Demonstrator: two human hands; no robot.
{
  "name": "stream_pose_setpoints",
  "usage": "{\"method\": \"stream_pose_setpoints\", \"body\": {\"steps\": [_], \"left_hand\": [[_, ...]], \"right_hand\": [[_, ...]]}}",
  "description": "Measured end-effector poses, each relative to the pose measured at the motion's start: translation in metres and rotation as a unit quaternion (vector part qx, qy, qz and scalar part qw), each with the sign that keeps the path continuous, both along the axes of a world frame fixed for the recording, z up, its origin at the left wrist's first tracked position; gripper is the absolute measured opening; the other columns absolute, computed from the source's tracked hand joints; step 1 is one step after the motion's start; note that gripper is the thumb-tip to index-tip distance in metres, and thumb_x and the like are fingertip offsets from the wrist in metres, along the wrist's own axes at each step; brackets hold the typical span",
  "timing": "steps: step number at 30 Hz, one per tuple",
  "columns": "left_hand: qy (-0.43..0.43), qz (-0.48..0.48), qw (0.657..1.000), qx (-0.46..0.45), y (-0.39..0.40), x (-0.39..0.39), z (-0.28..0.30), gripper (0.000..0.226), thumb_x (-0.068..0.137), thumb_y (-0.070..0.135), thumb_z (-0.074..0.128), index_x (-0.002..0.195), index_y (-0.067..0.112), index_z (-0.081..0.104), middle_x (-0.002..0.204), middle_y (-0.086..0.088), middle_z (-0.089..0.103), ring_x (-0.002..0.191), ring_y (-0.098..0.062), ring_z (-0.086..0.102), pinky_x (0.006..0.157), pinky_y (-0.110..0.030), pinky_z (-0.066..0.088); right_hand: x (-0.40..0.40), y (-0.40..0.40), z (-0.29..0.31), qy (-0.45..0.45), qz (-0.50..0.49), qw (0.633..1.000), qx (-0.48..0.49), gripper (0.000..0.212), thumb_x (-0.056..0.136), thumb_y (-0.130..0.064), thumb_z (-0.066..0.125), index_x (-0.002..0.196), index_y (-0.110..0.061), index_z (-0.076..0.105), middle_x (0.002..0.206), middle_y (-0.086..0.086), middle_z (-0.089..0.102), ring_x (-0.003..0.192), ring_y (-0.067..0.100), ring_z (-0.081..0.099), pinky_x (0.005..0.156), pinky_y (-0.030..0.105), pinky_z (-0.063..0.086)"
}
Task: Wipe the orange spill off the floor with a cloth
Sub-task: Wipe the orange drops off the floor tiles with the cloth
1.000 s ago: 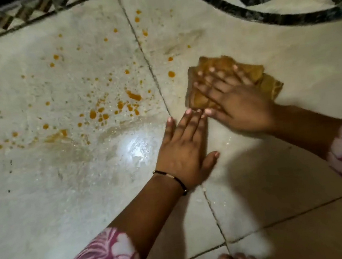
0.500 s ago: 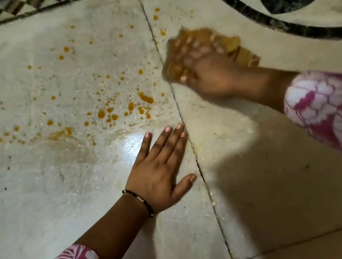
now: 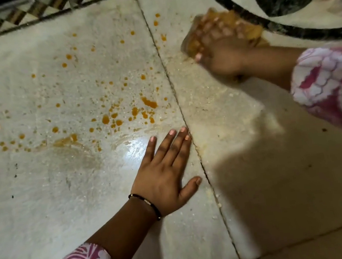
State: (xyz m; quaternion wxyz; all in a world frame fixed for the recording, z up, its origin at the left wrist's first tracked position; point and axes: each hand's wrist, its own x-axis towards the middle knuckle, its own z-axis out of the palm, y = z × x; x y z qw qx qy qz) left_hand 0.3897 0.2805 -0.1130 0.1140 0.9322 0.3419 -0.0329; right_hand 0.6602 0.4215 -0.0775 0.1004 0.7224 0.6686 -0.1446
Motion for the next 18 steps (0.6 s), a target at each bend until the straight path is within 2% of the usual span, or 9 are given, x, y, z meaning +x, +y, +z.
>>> {"method": "stream_pose_setpoints", "body": {"steps": [4,7,10,13,14,16,18], "left_hand": [[0.002,-0.003,1.0,-0.007,-0.001,-0.001,-0.001,0.078,0.091,0.061,0.03,0.152,0.014,0.016,0.16,-0.002,0.011,0.148,-0.019,0.005,0.117,-0.05,0.011],[-0.001,-0.005,1.0,-0.002,-0.001,-0.003,-0.002,0.077,0.091,0.061,0.028,0.152,0.014,0.019,0.159,-0.002,0.016,0.148,-0.02,0.007,0.117,-0.049,0.009],[-0.032,0.012,0.999,-0.023,-0.002,-0.006,0.001,0.075,0.092,0.059,0.027,0.152,0.015,0.018,0.159,-0.002,0.012,0.147,-0.016,0.004,0.118,-0.042,0.002],[-0.048,0.037,0.997,-0.052,-0.014,-0.031,0.003,0.073,0.093,0.057,0.026,0.152,0.015,0.016,0.159,-0.001,0.005,0.147,-0.015,0.001,0.117,-0.035,-0.003],[-0.041,0.026,0.998,-0.051,-0.017,-0.043,0.004,0.074,0.093,0.057,0.027,0.152,0.014,0.016,0.159,-0.002,0.006,0.147,-0.016,0.004,0.117,-0.036,-0.001],[-0.02,-0.005,0.999,-0.036,-0.017,-0.075,0.01,0.074,0.093,0.058,0.026,0.151,0.011,0.022,0.158,-0.006,0.015,0.146,-0.021,0.015,0.116,-0.038,0.006],[0.014,-0.035,0.999,-0.003,-0.001,-0.106,0.021,0.075,0.093,0.06,0.026,0.149,0.01,0.027,0.155,-0.009,0.025,0.141,-0.025,0.028,0.113,-0.04,0.012]], "right_hand": [[-0.037,-0.055,-0.006,0.013,0.171,0.985,0.025,0.067,0.096,-0.054,0.024,0.15,-0.03,-0.008,0.158,-0.001,-0.013,0.144,0.023,-0.016,0.113,0.049,-0.013],[-0.028,-0.118,-0.014,-0.012,0.273,0.961,0.041,0.073,0.088,-0.065,0.017,0.148,-0.035,-0.013,0.156,-0.001,-0.021,0.143,0.024,-0.019,0.114,0.052,-0.009],[0.006,-0.161,-0.012,-0.026,0.211,0.976,0.039,0.077,0.084,-0.073,0.015,0.148,-0.04,-0.011,0.155,0.004,-0.027,0.142,0.03,-0.021,0.113,0.055,-0.007],[0.01,-0.182,-0.003,-0.027,0.141,0.988,0.061,0.077,0.085,-0.075,0.014,0.149,-0.038,-0.007,0.157,0.01,-0.019,0.143,0.039,-0.009,0.109,0.063,0.008],[0.006,-0.184,-0.002,-0.016,0.124,0.99,0.072,0.079,0.086,-0.072,0.023,0.149,-0.037,-0.008,0.157,0.011,-0.021,0.143,0.041,-0.008,0.108,0.063,0.011],[-0.007,-0.185,0.004,0.016,0.068,0.992,0.101,0.1,0.081,-0.062,0.054,0.15,-0.03,-0.011,0.155,0.015,-0.024,0.141,0.045,-0.004,0.108,0.064,0.017],[-0.015,-0.183,0.014,0.001,0.008,0.991,0.133,0.117,0.068,-0.054,0.072,0.151,-0.015,-0.001,0.155,0.024,-0.014,0.14,0.049,0.008,0.106,0.065,0.021]]}}
